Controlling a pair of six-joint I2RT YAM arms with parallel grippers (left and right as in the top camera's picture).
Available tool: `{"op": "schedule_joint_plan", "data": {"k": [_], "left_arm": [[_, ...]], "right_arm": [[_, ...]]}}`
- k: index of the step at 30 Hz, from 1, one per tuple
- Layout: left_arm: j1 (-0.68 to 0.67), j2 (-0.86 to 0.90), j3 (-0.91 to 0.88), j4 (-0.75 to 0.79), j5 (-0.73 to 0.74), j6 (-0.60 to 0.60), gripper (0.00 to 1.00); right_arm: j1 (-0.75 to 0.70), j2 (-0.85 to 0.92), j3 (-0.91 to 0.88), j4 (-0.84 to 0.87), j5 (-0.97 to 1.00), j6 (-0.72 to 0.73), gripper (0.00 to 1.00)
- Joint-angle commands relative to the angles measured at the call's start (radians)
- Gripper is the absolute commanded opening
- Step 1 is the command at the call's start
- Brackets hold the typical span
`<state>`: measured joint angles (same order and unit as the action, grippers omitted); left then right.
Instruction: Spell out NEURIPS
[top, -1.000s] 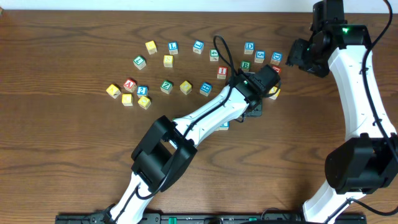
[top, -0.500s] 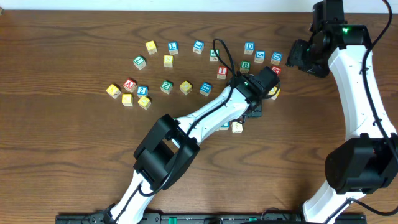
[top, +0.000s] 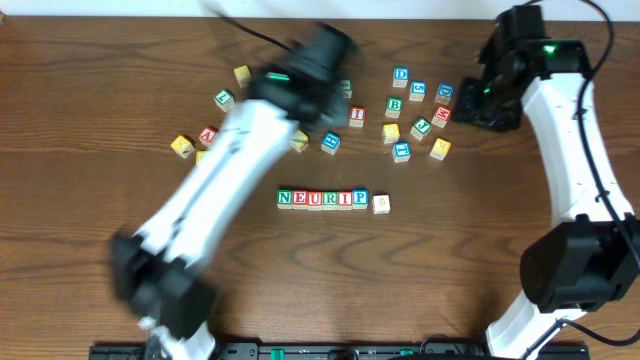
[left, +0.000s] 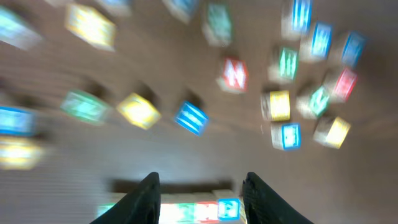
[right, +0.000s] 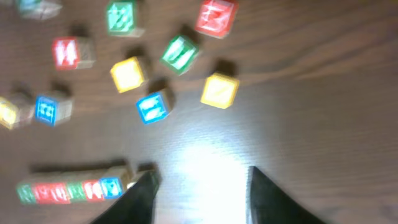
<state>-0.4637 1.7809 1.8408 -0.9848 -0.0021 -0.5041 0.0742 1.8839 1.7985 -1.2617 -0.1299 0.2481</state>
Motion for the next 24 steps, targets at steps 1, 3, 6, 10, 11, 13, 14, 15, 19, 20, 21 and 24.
{"op": "schedule_joint_plan", "data": {"k": [1, 3, 6, 10, 11, 13, 14, 15, 19, 20, 21, 24], "left_arm": [[0.095, -0.094, 0.017, -0.046, -0.010, 0.067, 0.43], [0.158, -0.125, 0.017, -0.066, -0.010, 0.067, 0.43], [0.245, -0.142, 0.017, -0.086, -0.009, 0.066, 0.43], [0.318, -0.135, 0.012, -0.113, -0.009, 0.067, 0.43], [0.325, -0.134, 0.010, -0.114, -0.009, 0.067, 0.43], [0.340, -0.134, 0.003, -0.113, -0.010, 0.067, 0.43], [0.344, -0.134, 0.002, -0.111, -0.010, 0.067, 0.43], [0.348, -0.134, 0.001, -0.111, -0.010, 0.067, 0.42], [0.352, -0.134, 0.000, -0.111, -0.010, 0.068, 0.43], [0.352, -0.134, 0.000, -0.110, -0.010, 0.072, 0.42], [0.352, -0.134, 0.000, -0.110, -0.010, 0.078, 0.43], [0.352, -0.134, -0.001, -0.111, -0.010, 0.085, 0.42]], "right_arm": [[0.083, 0.007, -0.089, -0.004, -0.072, -0.047, 0.26], [0.124, 0.007, -0.163, 0.020, -0.072, -0.047, 0.13], [0.189, 0.007, -0.289, 0.090, -0.072, -0.018, 0.01], [0.250, 0.007, -0.406, 0.187, -0.072, 0.051, 0.01], [0.257, 0.007, -0.420, 0.201, -0.072, 0.061, 0.01], [0.270, 0.007, -0.443, 0.231, -0.084, 0.070, 0.01], [0.275, 0.007, -0.453, 0.242, -0.087, 0.071, 0.01], [0.280, 0.007, -0.462, 0.250, -0.088, 0.074, 0.01], [0.301, 0.007, -0.501, 0.288, -0.087, 0.096, 0.01], [0.305, 0.007, -0.508, 0.303, -0.087, 0.101, 0.01], [0.307, 0.007, -0.513, 0.316, -0.087, 0.108, 0.01], [0.307, 0.007, -0.523, 0.334, -0.090, 0.116, 0.01]]}}
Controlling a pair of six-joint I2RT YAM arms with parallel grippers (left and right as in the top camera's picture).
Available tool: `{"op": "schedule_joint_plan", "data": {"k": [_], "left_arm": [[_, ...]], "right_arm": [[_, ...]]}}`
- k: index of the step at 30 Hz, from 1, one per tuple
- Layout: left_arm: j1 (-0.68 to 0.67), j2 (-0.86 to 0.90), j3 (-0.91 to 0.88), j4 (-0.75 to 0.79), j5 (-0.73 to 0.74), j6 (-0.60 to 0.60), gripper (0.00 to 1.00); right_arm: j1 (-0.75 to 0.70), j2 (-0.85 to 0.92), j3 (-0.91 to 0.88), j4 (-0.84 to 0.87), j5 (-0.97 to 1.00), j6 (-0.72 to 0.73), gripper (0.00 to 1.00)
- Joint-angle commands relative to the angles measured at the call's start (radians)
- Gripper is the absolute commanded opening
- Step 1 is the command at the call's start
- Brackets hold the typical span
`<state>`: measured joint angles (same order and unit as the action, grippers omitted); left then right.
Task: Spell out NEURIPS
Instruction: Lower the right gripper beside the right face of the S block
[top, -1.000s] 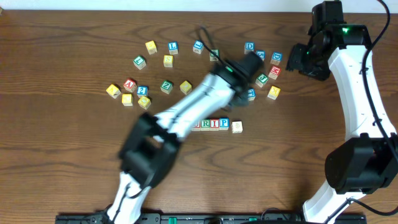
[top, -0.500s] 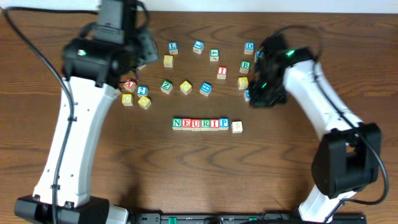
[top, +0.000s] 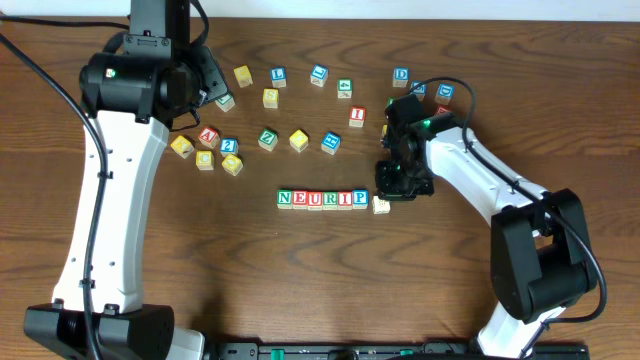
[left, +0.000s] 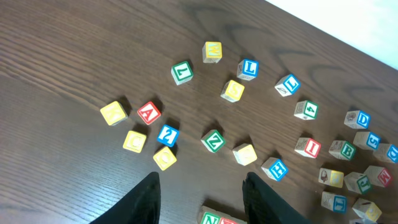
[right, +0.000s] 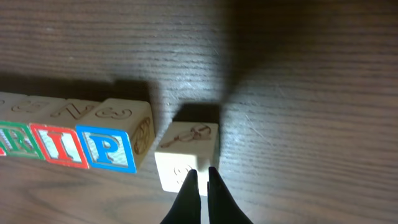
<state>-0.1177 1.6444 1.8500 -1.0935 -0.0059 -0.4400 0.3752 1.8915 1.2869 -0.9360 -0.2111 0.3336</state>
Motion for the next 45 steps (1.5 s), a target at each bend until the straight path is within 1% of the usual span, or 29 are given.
{"op": "schedule_joint_plan", "data": {"k": [1, 13, 21, 28, 39, 45], "left_arm": [[0.006, 0.002, -0.010, -0.003, -0.006, 0.021, 0.42], [0.006, 0.002, -0.015, -0.005, -0.006, 0.022, 0.43], [0.006, 0.002, -0.015, -0.006, -0.006, 0.022, 0.43], [0.006, 0.002, -0.015, -0.006, -0.005, 0.026, 0.43], [0.006, 0.002, -0.015, -0.010, -0.006, 0.029, 0.43], [0.006, 0.002, -0.015, -0.010, -0.006, 0.029, 0.43]], "right_arm": [[0.006, 0.000, -0.014, 0.010, -0.009, 0.030, 0.01], [0.006, 0.000, -0.076, 0.043, 0.027, 0.042, 0.02], [-0.009, 0.000, -0.117, 0.046, 0.090, 0.063, 0.03], [-0.013, 0.000, -0.120, 0.049, 0.116, 0.063, 0.03], [-0.063, 0.000, -0.120, 0.031, 0.161, 0.062, 0.04], [-0.088, 0.000, -0.120, 0.032, 0.160, 0.061, 0.02]]}}
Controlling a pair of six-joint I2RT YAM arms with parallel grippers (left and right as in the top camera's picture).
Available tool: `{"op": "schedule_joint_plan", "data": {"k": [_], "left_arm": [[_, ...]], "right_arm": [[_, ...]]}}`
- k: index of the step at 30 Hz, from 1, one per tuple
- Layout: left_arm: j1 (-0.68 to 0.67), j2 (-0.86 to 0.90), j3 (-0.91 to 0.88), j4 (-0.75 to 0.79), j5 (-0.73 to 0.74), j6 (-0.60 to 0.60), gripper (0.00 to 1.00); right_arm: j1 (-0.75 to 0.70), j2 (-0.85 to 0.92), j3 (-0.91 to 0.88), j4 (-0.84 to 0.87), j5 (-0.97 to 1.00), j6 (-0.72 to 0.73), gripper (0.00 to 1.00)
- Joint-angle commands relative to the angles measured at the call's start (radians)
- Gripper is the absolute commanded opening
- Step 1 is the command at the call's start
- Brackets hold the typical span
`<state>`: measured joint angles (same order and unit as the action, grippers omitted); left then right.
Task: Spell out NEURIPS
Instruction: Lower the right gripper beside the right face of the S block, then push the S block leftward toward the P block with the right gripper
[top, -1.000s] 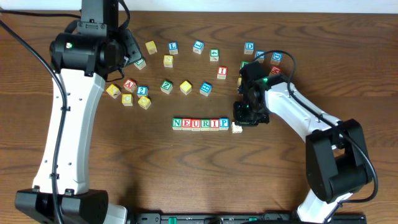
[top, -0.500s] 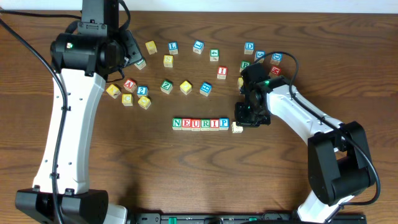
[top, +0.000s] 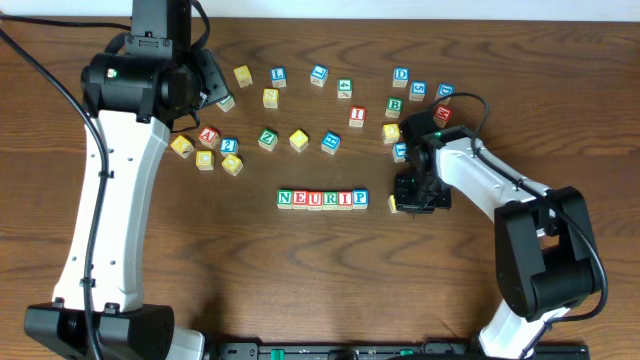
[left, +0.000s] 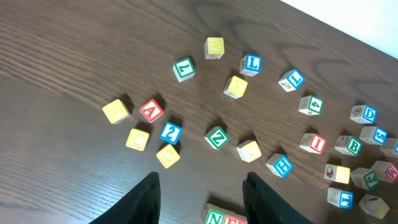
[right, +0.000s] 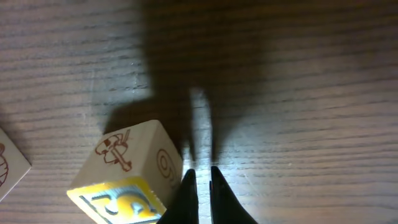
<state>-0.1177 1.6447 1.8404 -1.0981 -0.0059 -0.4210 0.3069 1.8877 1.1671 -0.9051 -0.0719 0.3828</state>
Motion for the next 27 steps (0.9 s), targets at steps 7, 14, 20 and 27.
{"op": "schedule_joint_plan", "data": {"k": [7, 14, 20, 27], "left_arm": [[0.006, 0.002, -0.006, -0.005, -0.006, 0.010, 0.43], [0.006, 0.002, -0.006, -0.005, -0.006, 0.010, 0.43], [0.006, 0.002, -0.006, -0.005, -0.006, 0.010, 0.43], [0.006, 0.002, -0.006, -0.005, -0.006, 0.010, 0.43]], "right_arm": [[-0.031, -0.021, 0.069, -0.050, 0.011, -0.010, 0.01], [-0.028, -0.060, 0.116, -0.098, -0.003, -0.023, 0.02], [-0.011, -0.059, 0.073, -0.090, -0.010, -0.016, 0.01], [0.034, -0.059, 0.060, -0.106, -0.042, -0.006, 0.01]]}}
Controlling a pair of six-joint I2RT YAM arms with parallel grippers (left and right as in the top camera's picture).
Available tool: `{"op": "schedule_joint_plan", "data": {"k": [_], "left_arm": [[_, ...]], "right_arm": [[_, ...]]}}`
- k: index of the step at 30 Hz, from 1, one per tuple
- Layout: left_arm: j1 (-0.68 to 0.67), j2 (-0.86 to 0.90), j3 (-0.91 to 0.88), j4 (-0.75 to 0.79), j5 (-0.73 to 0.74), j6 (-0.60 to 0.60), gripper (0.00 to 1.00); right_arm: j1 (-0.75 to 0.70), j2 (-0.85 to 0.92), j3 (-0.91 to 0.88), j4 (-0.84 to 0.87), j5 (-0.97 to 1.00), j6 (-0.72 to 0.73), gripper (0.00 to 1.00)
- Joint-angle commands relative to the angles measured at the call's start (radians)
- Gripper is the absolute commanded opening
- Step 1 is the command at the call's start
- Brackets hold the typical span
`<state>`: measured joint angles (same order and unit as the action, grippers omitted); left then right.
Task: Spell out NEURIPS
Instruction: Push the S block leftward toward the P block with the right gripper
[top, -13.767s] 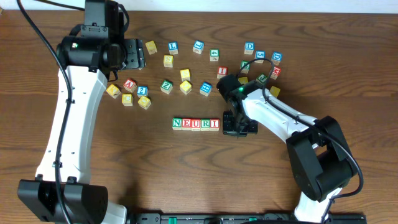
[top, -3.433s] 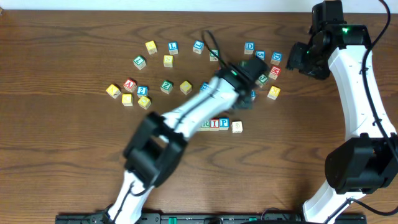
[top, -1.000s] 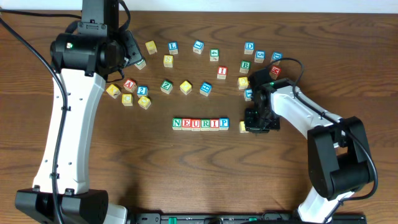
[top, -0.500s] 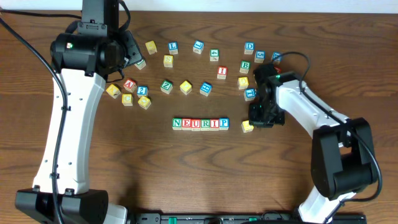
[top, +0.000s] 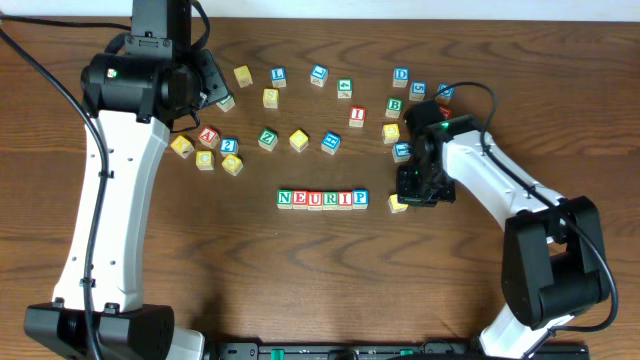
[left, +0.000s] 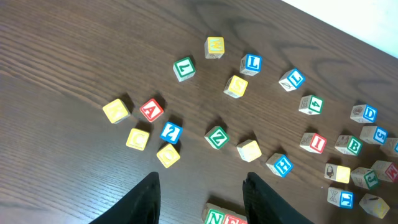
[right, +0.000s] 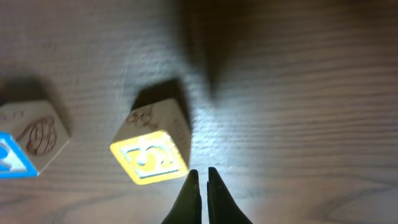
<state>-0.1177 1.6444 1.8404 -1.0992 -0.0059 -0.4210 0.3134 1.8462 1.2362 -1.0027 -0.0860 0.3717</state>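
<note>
Six blocks reading NEURIP (top: 322, 199) stand in a row at mid-table. A short gap to the right of the P lies a loose block with a yellow top face (top: 397, 204), (right: 151, 155), turned a little askew; its letter is too blurred to read. My right gripper (right: 200, 177) is shut on nothing, its tips just beside the block's right corner. The P block's edge (right: 15, 155) shows at the left of the right wrist view. My left gripper (left: 200, 186) hangs open, high over the table's back left, with the row's N (left: 214, 218) just below it in view.
Loose letter blocks are scattered along the back: one group at the left (top: 215, 150), several in the middle (top: 300, 140), and a denser group at the right (top: 415, 100) just behind my right arm (top: 480, 170).
My right gripper, still shut, has drawn back from the loose block, and the block's yellow face now shows whole. The left arm has not moved.
Both arms were blurred in motion, the right gripper open, with a pale-topped block right next to the P. Then the right gripper was shut with its tips at that block. Later the block lay farther right, yellow face showing, and it lies there now.
</note>
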Motion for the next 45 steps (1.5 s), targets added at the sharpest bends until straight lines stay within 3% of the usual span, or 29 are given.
{"op": "schedule_joint_plan", "data": {"k": [1, 9, 19, 45], "left_arm": [[0.006, 0.002, -0.006, -0.004, -0.006, 0.010, 0.43], [0.006, 0.002, -0.006, -0.008, -0.006, 0.032, 0.43], [0.006, 0.002, -0.006, -0.011, -0.006, 0.032, 0.43], [0.006, 0.002, -0.006, -0.016, -0.005, 0.032, 0.43]], "right_arm": [[0.036, -0.017, -0.010, -0.016, -0.029, 0.013, 0.01], [0.060, -0.017, -0.045, -0.034, -0.022, 0.042, 0.01], [0.060, -0.016, -0.085, 0.080, 0.085, 0.089, 0.02], [0.059, -0.011, -0.095, 0.307, 0.137, 0.031, 0.03]]}}
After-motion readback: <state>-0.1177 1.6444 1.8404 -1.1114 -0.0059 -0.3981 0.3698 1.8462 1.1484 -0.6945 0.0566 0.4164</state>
